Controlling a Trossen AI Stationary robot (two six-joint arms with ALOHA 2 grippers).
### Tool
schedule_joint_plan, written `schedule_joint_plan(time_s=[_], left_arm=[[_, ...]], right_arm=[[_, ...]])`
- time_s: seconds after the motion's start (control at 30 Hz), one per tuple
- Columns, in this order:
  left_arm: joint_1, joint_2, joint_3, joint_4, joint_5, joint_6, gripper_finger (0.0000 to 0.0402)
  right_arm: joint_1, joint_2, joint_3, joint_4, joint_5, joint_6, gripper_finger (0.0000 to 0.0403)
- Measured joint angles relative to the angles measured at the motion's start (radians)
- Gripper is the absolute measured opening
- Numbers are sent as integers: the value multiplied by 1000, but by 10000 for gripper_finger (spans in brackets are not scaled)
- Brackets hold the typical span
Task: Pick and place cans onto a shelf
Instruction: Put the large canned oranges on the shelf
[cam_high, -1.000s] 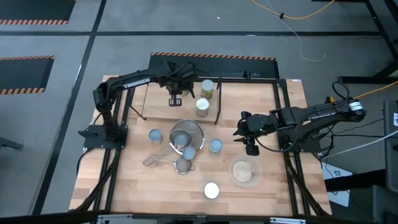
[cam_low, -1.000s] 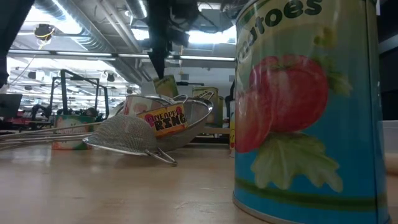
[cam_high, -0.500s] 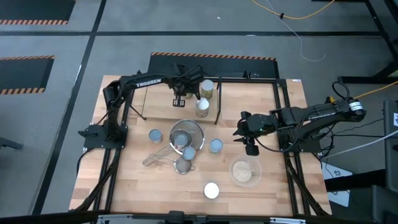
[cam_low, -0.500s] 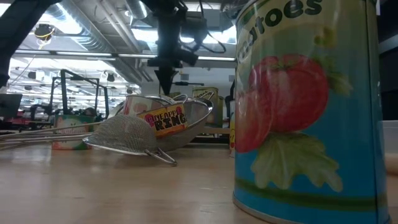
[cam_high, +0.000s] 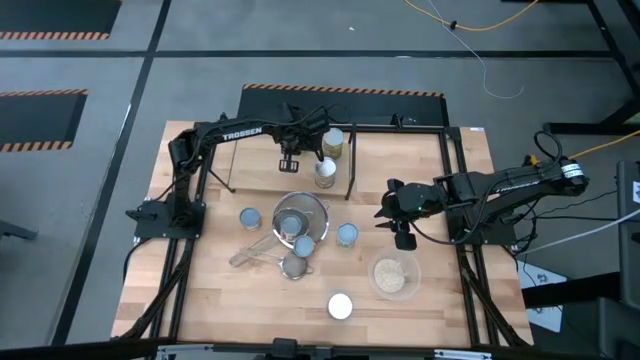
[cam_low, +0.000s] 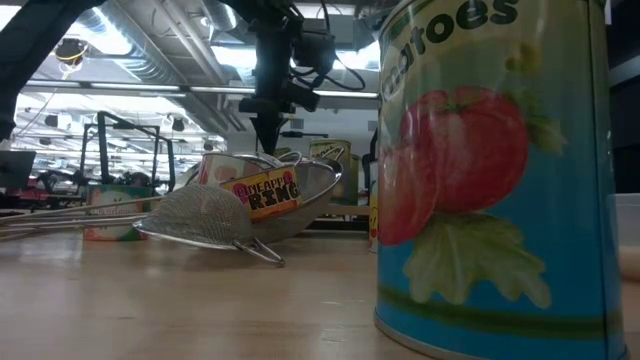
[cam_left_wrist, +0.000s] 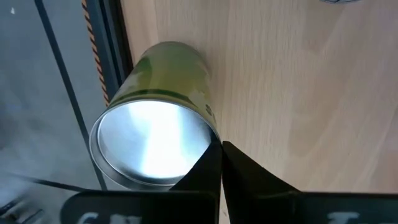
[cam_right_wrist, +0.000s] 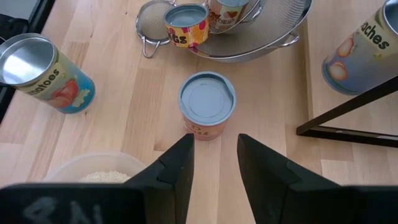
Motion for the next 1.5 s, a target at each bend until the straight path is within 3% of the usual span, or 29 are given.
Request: schedule_joint_plan(time_s=[0.53,0.77,1.5], left_arm=[[-39,0,0,-54,-54,24,1],[-51,0,0,-34,-124,25,19],[-78,-1,0,14,-122,24,61]], right_arm=[[0,0,0,0,0,0,127],[0,0,0,0,0,0,127],[0,0,0,0,0,0,127]])
